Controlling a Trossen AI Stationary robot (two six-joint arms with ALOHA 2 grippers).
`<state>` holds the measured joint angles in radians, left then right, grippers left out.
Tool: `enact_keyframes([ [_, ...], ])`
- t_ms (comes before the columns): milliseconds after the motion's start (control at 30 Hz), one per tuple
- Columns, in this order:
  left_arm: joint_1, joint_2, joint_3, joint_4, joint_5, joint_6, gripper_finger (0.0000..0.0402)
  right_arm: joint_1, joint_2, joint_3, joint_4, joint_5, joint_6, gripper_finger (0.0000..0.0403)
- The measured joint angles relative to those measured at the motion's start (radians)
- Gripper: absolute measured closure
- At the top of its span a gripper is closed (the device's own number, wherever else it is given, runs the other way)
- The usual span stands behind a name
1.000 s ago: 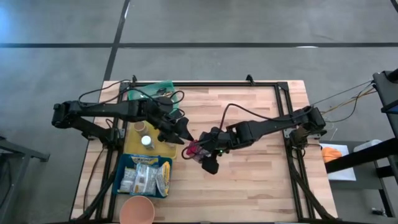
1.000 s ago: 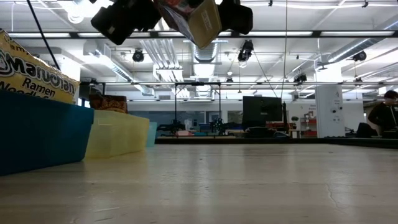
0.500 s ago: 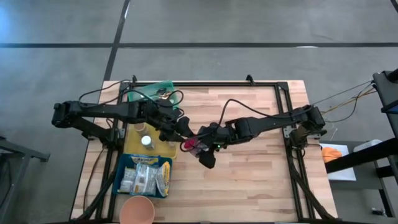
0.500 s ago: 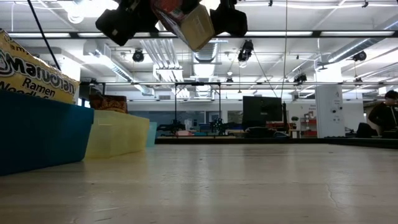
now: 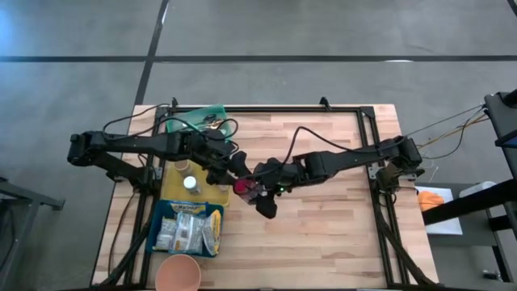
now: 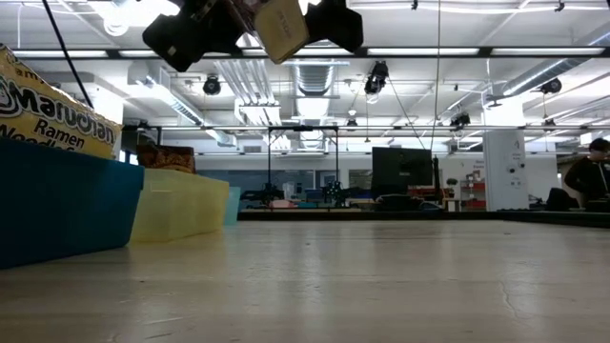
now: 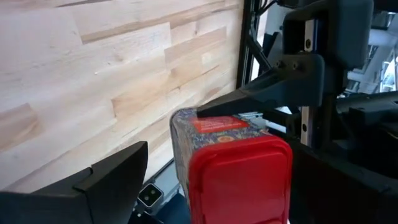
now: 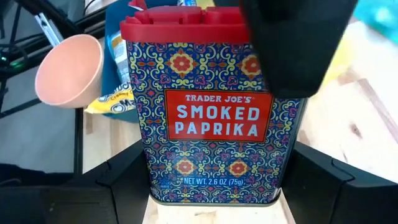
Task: Pick & Place Food Item
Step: Put the red seasoning can into the yellow bin
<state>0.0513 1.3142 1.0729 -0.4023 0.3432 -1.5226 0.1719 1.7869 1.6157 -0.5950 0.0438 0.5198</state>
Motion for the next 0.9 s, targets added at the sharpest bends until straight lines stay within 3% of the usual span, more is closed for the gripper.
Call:
enact_keyframes([
  [367, -0.005, 0.003, 0.000, -0.003, 0.015, 0.029, 0.0027, -0.034, 0.002, 0.000, 0.007, 0.008, 0.000, 0.0123],
  [500, -0.005, 0.005, 0.000, -0.005, 0.016, 0.049, 0.0071, -0.039, 0.002, 0.000, 0.018, 0.009, -0.003, 0.0123],
  [700, -0.005, 0.006, 0.000, -0.010, 0.016, 0.057, 0.0189, -0.039, 0.006, 0.000, 0.019, 0.006, -0.005, 0.0123],
  [900, -0.004, 0.006, 0.000, -0.011, 0.015, 0.064, 0.0193, -0.032, 0.006, 0.000, 0.021, 0.014, -0.002, 0.0123],
])
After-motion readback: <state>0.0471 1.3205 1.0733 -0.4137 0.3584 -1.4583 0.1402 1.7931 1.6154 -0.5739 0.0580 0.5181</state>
